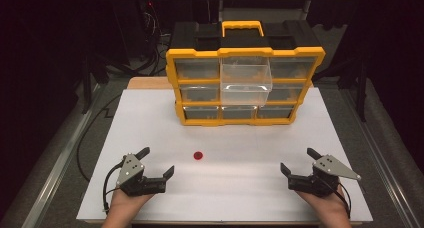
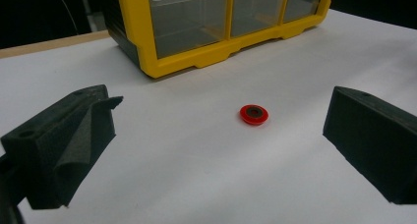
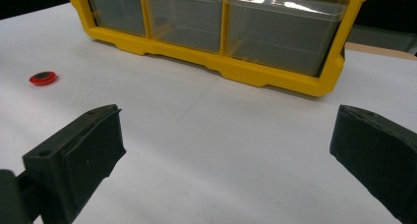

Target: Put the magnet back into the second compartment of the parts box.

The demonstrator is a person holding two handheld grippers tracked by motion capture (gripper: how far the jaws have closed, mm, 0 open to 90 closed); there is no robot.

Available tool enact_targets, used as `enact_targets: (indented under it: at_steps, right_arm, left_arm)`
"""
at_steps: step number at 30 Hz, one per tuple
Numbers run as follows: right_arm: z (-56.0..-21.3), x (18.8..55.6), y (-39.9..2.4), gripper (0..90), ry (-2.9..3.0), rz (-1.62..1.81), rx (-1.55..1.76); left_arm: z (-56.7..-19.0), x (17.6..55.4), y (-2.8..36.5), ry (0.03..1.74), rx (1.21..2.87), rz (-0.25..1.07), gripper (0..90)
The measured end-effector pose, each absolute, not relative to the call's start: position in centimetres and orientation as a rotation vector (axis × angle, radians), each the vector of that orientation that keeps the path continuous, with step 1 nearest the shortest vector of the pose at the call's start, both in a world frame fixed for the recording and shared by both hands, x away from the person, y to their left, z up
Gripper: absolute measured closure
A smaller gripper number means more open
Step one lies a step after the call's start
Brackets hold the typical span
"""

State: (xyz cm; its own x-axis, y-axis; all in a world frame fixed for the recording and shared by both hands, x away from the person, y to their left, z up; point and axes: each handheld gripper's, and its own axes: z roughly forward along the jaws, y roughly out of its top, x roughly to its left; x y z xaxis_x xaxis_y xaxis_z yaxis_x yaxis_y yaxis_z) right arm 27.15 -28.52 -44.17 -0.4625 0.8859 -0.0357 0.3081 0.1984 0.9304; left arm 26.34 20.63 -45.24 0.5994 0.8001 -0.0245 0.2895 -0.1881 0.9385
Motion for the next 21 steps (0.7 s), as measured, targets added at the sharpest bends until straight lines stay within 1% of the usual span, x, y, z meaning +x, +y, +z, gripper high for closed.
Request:
enact_targets:
  at_steps: [6,21]
  right_arm:
    - [-44.25,27.27,-28.35,0.3,1.904,1.228,1.120]
    - [-44.98,27.81,-28.01,0.3,2.011,1.132,1.172]
  left_arm:
    - [-45.25,26.47,20.67,0.910,1.761,0.573,0.2]
    - [-45.20,26.37,20.57,0.898,1.757,0.585,0.2]
